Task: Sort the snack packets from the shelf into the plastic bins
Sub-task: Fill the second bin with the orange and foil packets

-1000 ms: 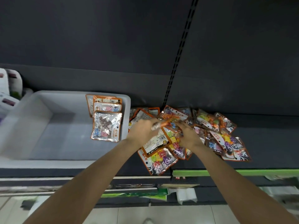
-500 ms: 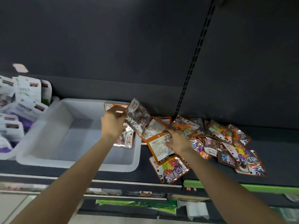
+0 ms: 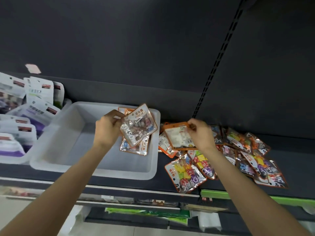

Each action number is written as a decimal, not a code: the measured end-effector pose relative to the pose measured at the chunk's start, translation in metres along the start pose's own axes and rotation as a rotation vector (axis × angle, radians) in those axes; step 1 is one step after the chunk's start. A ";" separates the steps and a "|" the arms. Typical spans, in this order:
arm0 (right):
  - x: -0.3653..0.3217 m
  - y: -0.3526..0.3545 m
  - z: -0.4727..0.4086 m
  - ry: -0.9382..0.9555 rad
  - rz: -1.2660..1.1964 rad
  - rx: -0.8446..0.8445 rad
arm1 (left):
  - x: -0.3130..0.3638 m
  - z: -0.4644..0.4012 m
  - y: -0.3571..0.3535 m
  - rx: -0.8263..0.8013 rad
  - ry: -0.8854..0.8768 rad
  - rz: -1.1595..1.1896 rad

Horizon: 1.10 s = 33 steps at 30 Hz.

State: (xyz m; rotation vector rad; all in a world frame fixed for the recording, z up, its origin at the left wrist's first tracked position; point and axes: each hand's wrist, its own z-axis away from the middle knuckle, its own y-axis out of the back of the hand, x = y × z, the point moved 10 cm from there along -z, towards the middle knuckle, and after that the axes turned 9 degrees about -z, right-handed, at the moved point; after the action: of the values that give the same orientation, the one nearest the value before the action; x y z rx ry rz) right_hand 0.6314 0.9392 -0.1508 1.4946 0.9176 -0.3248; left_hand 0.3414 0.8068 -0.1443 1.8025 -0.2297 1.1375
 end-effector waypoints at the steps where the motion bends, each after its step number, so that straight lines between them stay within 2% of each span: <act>1: -0.009 0.005 -0.001 0.015 -0.006 0.039 | -0.005 -0.005 0.002 -0.016 0.000 -0.016; 3: -0.026 0.013 -0.003 0.025 -0.047 0.121 | -0.013 -0.015 0.004 -0.048 -0.012 -0.054; 7: -0.059 0.022 -0.001 0.026 -0.173 0.286 | -0.020 -0.028 0.000 -0.120 -0.090 -0.283; 12: -0.077 -0.012 0.004 -0.055 -0.375 0.271 | -0.039 -0.029 -0.051 -0.389 -0.119 -0.327; 15: -0.087 -0.024 0.015 -0.045 -0.442 0.269 | -0.054 -0.033 -0.067 -0.454 -0.094 -0.332; 17: -0.094 -0.030 0.022 -0.043 -0.476 0.237 | -0.069 -0.039 -0.070 -0.474 -0.040 -0.302; 20: -0.104 -0.044 0.027 -0.033 -0.532 0.164 | -0.089 -0.043 -0.068 -0.490 0.134 -0.065; 22: -0.110 -0.063 0.028 -0.036 -0.553 0.070 | -0.091 -0.041 -0.067 -0.502 0.189 0.065; 25: -0.109 -0.101 0.033 -0.064 -0.443 -0.091 | -0.090 -0.032 -0.067 -0.541 0.239 0.266; 27: -0.101 -0.118 0.037 -0.089 -0.253 -0.130 | -0.087 -0.027 -0.068 -0.563 0.223 0.305; 30: -0.097 -0.127 0.042 -0.073 0.052 -0.118 | -0.076 -0.025 -0.066 -0.600 0.057 0.132; 33: -0.102 -0.122 0.044 -0.032 0.127 -0.057 | -0.068 -0.022 -0.072 -0.664 -0.110 -0.027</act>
State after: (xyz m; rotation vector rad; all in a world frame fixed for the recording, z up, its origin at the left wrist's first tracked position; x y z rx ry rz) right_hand 0.4950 0.8501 -0.1742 1.4832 0.7967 -0.2275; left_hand 0.3333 0.8410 -0.2397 1.2670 -0.5737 0.8101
